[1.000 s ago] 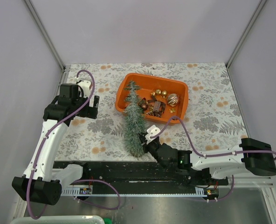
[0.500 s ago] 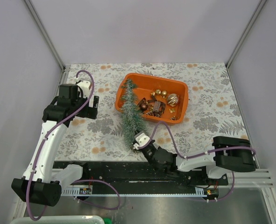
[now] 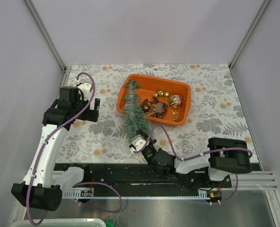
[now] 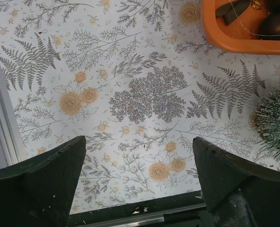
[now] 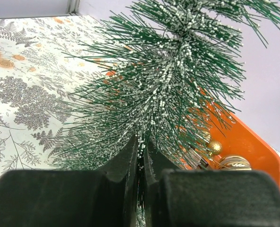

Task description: Decorate the small christmas tree

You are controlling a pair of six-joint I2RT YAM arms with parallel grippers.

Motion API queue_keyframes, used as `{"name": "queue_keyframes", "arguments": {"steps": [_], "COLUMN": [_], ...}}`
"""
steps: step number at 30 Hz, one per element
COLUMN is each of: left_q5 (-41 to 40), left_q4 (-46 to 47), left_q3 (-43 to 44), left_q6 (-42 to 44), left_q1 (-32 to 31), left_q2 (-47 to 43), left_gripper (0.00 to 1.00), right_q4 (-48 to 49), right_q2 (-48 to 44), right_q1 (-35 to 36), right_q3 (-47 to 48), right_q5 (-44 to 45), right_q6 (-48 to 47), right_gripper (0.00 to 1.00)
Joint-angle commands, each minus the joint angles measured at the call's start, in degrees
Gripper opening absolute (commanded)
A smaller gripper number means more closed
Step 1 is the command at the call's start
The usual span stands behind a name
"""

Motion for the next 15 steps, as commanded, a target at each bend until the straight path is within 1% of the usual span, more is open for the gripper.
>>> {"name": "queue_keyframes", "arguments": {"steps": [1, 7, 9, 10, 11, 12, 13, 15], "left_q5": [0.7, 0.35, 0.35, 0.35, 0.26, 0.26, 0.35, 0.35], "left_q4": [1.27, 1.09, 0.74, 0.83, 0.74, 0.74, 0.74, 0.74], "left_q3": [-0.03, -0.12, -0.04, 0.05, -0.03, -0.04, -0.21, -0.12], "left_q6": [0.08, 0.43, 0.69, 0.78, 0.87, 1.04, 1.05, 1.05], "left_q1": [0.32, 0.32, 0.32, 0.32, 0.32, 0.32, 0.32, 0.32], "left_q2": [-0.65, -1.26, -1.35, -1.44, -1.53, -1.61, -1.61, -1.44], "left_gripper": [0.99, 0.99, 0.99, 0.99, 0.99, 0.99, 0.99, 0.99], "right_q4": [15.22, 15.4, 15.31, 15.4, 15.49, 15.49, 15.49, 15.49], "right_q2": [-1.44, -0.39, -0.48, -0.56, -1.0, -1.27, -1.62, -2.41], "right_q1": [-0.86, -0.69, -0.77, -0.77, -0.69, -0.68, -0.6, -0.42], "right_q3": [0.49, -1.44, -2.32, -2.85, -3.29, -3.9, -4.43, -5.14], "right_q5": [1.04, 3.67, 5.51, 6.22, 6.75, 7.36, 7.98, 8.77], "right_q6": [-0.28, 4.37, 6.22, 6.92, 7.54, 8.15, 8.86, 9.39], "right_gripper": [0.0, 0.0, 0.03, 0.08, 0.19, 0.28, 0.34, 0.37]}}
